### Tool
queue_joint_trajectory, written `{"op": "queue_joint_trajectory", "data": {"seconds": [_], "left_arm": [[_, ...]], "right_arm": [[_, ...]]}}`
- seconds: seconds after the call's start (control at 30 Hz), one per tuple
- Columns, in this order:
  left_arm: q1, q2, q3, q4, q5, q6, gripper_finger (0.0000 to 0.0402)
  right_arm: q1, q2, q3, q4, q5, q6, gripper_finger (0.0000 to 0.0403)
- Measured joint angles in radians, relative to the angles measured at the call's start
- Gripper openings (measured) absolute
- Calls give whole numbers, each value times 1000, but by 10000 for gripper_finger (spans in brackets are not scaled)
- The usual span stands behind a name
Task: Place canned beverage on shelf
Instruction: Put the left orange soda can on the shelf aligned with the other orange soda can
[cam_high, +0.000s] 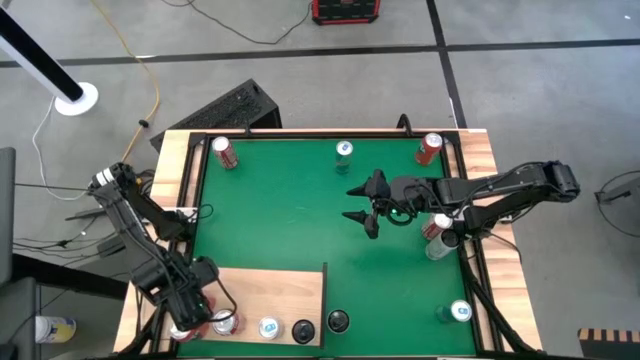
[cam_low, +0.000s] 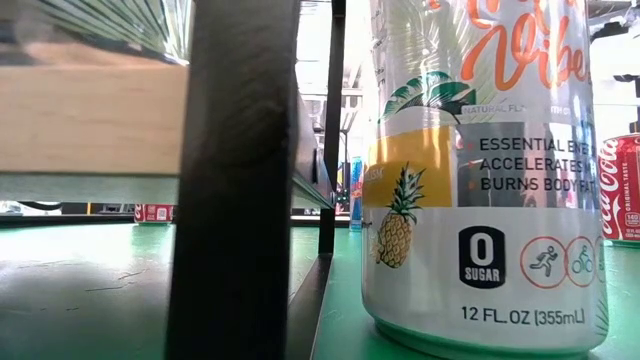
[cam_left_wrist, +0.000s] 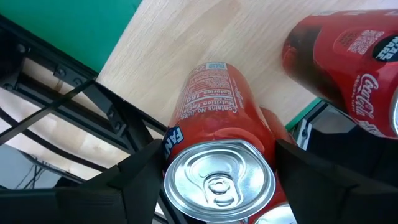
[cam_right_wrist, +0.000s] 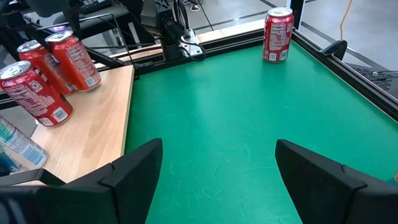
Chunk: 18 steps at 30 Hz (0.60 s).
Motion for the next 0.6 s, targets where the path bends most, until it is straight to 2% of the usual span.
{"op": "queue_joint_trajectory", "data": {"seconds": [0.17, 0.6], "left_arm": [[5, 0, 0, 0, 7, 15, 283], [21, 0, 0, -3, 45, 58, 286]], "right_arm": [[0, 0, 0, 0, 0, 0, 335], [0, 0, 0, 0, 0, 0, 335]]}}
